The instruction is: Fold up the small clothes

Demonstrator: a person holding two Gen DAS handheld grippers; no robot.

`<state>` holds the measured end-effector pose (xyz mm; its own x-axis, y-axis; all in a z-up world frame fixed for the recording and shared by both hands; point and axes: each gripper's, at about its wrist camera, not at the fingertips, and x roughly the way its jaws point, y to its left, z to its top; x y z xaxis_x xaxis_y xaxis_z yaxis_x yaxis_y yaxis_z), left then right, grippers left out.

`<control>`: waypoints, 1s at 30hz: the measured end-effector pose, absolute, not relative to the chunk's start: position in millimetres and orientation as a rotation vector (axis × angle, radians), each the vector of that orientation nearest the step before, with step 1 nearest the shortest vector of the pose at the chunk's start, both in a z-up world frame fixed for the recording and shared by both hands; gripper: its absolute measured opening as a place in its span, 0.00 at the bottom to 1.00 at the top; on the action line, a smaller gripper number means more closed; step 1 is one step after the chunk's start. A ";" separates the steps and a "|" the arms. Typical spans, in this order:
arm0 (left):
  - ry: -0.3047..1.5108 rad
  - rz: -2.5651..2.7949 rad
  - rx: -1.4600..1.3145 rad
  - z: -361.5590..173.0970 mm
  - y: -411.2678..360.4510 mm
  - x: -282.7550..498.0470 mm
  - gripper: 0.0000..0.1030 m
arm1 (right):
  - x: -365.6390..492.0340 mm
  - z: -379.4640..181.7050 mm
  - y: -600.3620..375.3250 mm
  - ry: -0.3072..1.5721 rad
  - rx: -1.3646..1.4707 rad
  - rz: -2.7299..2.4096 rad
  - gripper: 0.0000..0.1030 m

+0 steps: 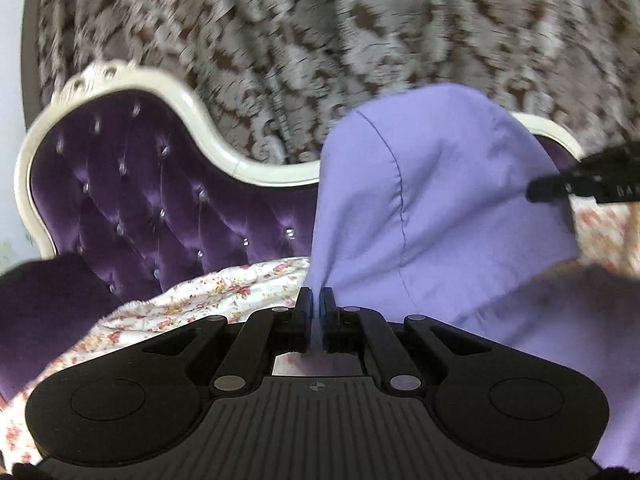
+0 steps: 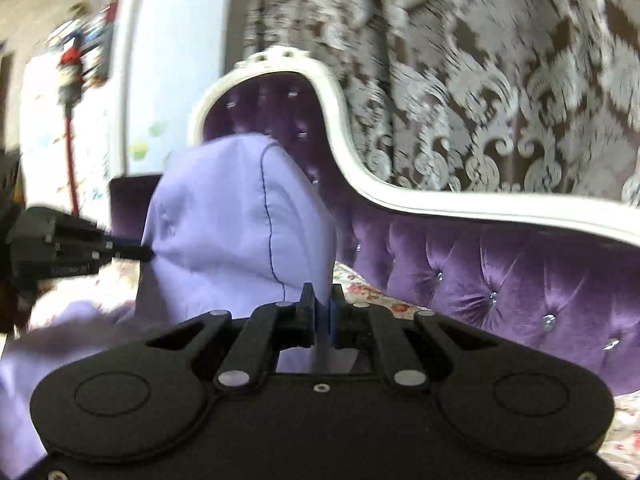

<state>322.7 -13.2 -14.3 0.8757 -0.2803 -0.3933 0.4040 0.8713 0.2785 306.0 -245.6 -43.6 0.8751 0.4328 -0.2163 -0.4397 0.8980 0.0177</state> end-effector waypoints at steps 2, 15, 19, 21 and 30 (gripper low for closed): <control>0.345 -0.387 0.402 -20.5 -12.9 299.6 0.04 | 282.2 -52.5 -241.9 0.216 -0.126 0.459 0.11; 0.569 -0.530 0.343 -31.8 13.7 228.5 0.19 | 207.7 -77.6 -249.7 0.376 -0.286 0.491 0.28; 0.726 -0.589 -0.125 -9.4 45.3 247.0 0.77 | 212.5 -62.1 -273.3 0.481 0.023 0.527 0.79; 0.773 -0.599 -0.347 -6.2 58.3 259.7 0.84 | 223.6 -57.0 -284.4 0.546 0.220 0.541 0.82; 0.932 -0.542 -0.719 -26.0 60.3 311.8 1.00 | 285.4 -85.7 -305.1 0.833 0.920 0.502 0.97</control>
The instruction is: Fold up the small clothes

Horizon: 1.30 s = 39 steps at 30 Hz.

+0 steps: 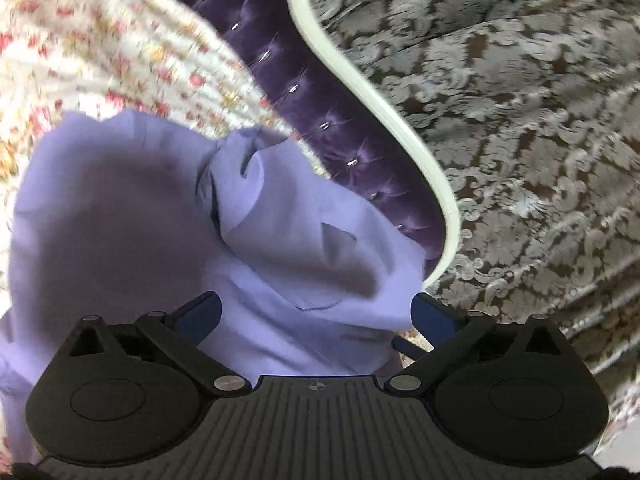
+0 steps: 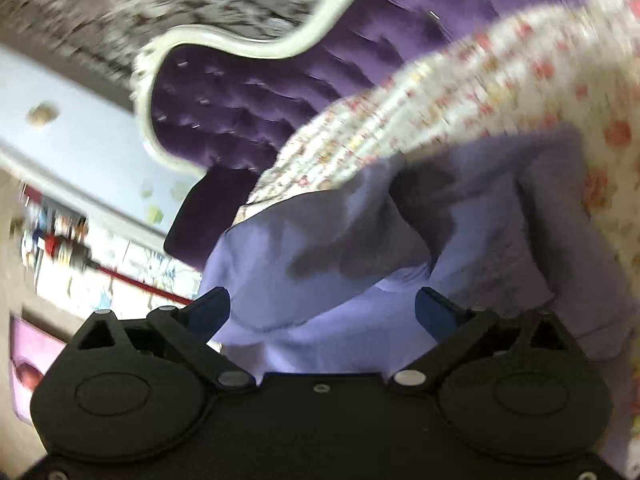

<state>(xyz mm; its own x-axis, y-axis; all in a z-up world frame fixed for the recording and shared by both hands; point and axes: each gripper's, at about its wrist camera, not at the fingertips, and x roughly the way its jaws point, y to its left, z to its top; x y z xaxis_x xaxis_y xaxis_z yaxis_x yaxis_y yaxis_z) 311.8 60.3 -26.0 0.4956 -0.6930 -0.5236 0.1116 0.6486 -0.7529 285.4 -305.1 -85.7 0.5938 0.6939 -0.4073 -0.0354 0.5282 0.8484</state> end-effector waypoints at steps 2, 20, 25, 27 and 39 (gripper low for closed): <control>0.963 -0.542 -0.742 -35.2 55.7 320.6 1.00 | 289.7 -97.3 -303.9 0.871 0.975 0.481 0.97; 0.997 -0.492 -0.744 -57.0 21.6 354.6 0.09 | 330.1 -112.7 -290.8 0.919 1.030 0.412 0.18; 0.819 -0.527 -0.623 -17.0 21.0 342.3 0.08 | 323.8 -48.5 -265.9 0.660 0.578 0.464 0.18; 0.716 -0.546 -0.499 -4.6 19.1 323.1 0.08 | 309.3 -38.2 -259.8 0.539 0.446 0.527 0.18; 0.846 -0.529 -0.451 -83.6 31.0 263.9 0.09 | 271.0 -136.4 -277.6 0.800 0.733 0.590 0.78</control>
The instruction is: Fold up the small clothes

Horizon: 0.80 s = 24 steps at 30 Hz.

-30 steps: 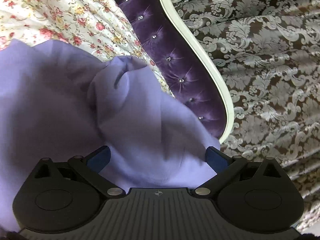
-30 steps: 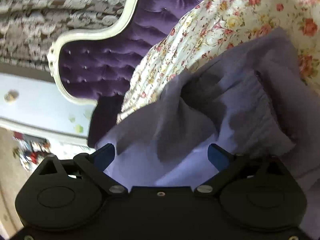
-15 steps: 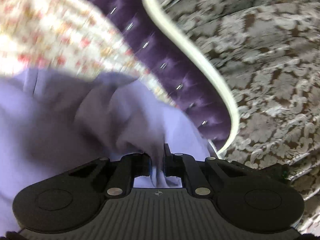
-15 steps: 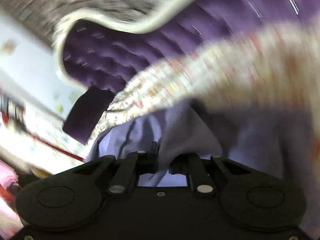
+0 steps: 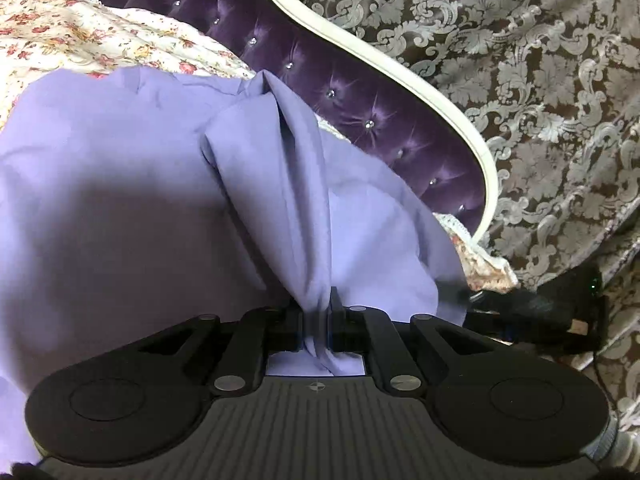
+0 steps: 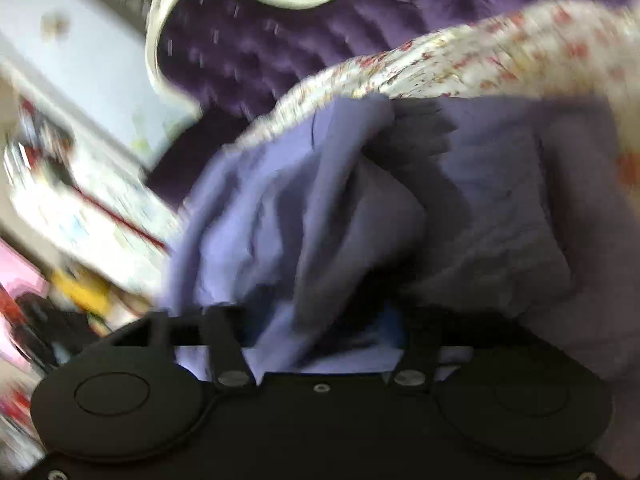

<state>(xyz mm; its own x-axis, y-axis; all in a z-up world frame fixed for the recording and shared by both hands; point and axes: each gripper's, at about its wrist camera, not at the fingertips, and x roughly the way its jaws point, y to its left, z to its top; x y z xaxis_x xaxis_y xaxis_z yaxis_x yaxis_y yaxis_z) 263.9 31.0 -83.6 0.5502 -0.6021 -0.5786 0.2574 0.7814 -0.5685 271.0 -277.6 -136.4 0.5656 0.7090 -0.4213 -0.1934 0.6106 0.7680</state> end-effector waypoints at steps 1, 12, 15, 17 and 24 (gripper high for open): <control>0.844 -0.530 -0.443 -81.5 30.7 264.6 0.09 | 273.2 -136.9 -283.8 0.790 0.812 0.590 0.82; 0.846 -0.527 -0.471 -83.5 24.4 267.1 0.09 | 315.8 -135.6 -297.1 0.723 1.084 0.494 0.78; 0.847 -0.529 -0.472 -83.5 24.8 266.8 0.10 | 304.0 -115.3 -294.3 0.612 0.959 0.516 0.77; 0.849 -0.530 -0.469 -83.7 24.7 267.3 0.11 | 302.0 -108.7 -285.6 0.628 0.833 0.510 0.76; 0.791 -0.516 -0.349 -57.2 21.1 263.4 0.53 | 290.2 -119.2 -252.5 0.780 0.393 0.380 0.15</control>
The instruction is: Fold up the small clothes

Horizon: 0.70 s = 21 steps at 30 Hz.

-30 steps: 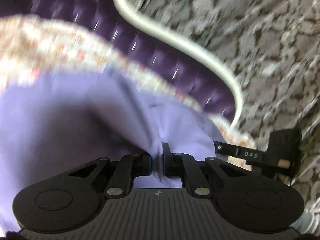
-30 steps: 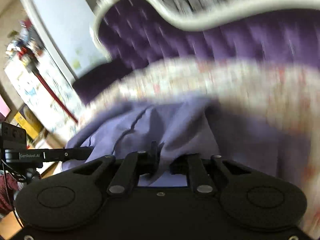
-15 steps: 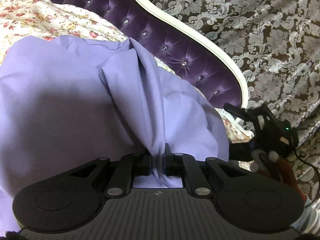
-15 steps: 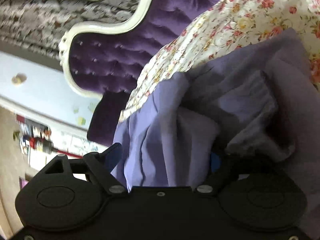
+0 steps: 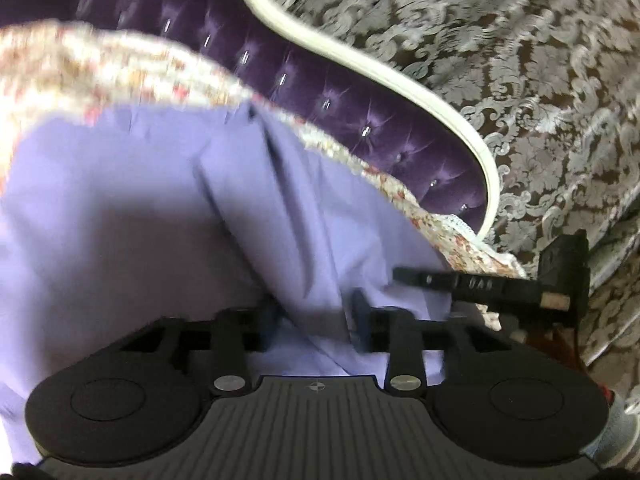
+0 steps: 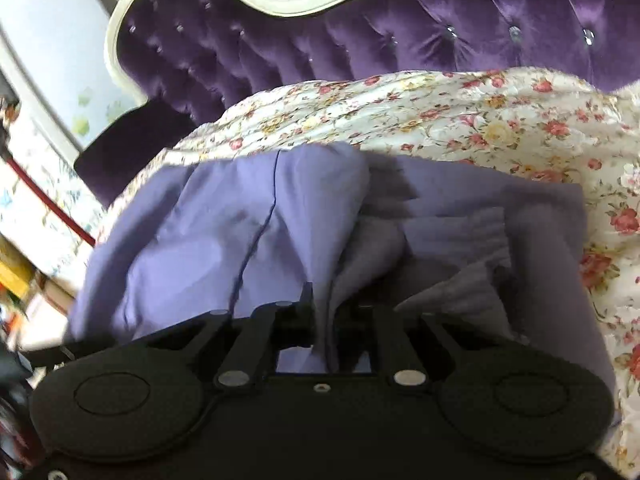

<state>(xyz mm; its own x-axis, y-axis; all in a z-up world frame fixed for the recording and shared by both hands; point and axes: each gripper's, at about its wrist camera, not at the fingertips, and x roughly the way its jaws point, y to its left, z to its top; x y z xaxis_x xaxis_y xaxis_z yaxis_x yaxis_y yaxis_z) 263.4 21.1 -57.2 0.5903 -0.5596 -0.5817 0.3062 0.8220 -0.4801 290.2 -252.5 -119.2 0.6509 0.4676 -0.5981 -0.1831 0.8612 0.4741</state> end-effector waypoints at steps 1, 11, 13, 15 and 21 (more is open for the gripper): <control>0.769 -0.508 -0.322 -50.9 20.8 263.1 0.68 | 288.8 -118.0 -250.7 0.770 0.381 0.377 0.15; 0.690 -0.364 -0.038 -32.0 -11.8 300.7 0.88 | 285.9 -111.4 -240.7 0.741 0.320 0.369 0.18; 0.709 -0.360 -0.023 -38.4 -15.8 307.9 0.86 | 285.6 -111.0 -241.0 0.736 0.319 0.368 0.18; 0.739 -0.362 -0.008 -44.0 -18.4 315.0 0.84 | 284.3 -110.1 -240.5 0.733 0.320 0.368 0.19; 0.819 -0.458 -0.283 -49.5 14.7 334.2 0.05 | 281.2 -95.8 -236.2 0.671 0.287 0.365 0.18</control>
<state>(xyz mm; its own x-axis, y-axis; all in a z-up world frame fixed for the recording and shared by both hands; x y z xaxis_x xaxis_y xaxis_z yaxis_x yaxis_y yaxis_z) 334.2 14.7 -49.5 0.5934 -0.4955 -0.6343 0.2814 0.8660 -0.4133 281.2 -236.2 -95.8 0.7241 0.4171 -0.5493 -0.2346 0.8979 0.3724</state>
